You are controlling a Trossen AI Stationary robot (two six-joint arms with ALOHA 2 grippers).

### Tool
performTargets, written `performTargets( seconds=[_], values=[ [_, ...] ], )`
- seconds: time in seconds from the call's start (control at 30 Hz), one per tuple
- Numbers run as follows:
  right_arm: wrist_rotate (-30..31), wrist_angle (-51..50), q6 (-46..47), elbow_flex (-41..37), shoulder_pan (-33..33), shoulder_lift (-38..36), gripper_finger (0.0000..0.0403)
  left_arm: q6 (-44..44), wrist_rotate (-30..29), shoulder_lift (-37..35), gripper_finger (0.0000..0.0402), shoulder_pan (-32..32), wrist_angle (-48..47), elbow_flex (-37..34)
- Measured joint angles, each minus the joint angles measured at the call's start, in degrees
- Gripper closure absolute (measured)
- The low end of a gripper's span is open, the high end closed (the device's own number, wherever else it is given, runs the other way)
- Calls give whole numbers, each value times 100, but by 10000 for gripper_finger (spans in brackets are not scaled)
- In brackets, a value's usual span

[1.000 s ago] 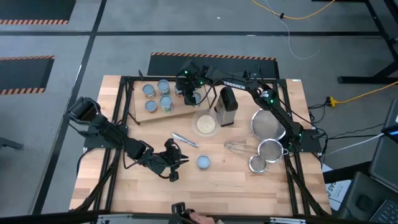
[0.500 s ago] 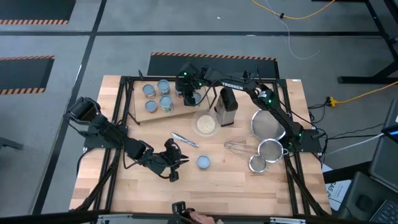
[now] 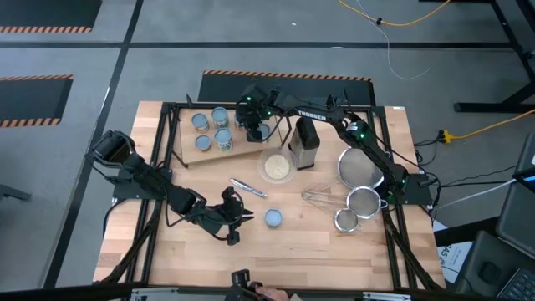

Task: Pick and place cans onto a shelf
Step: Remove the light red can from the shelf

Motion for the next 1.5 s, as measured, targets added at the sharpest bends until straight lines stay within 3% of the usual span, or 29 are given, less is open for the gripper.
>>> performTargets(
  seconds=[0.07,0.3,0.53,0.67,0.8,1.07,1.27,1.5],
  values=[
    [-22,-17,1,0,0,0,390,0,0,0,347,0,0,0],
    [90,-192,-22,21,3,-79,394,-4,0,0,347,4,13,0],
    [106,-1310,-45,874,8,-135,396,26,-11,-95,347,-119,82,-2],
    [33,-1504,-53,793,65,-421,397,31,12,-105,347,-239,141,-2],
    [-407,-1911,-54,807,247,-661,397,-106,265,-258,347,-454,159,-2],
    [-2102,-2261,-119,807,1025,-758,397,-803,967,-838,347,-1063,-38,-2],
    [-2174,-2223,-654,739,1777,-763,395,-2164,994,-1281,347,-1589,-1201,2],
    [-2169,-1966,-803,739,2415,-761,394,-3808,382,-1610,347,-1865,-3186,1]
  ],
)
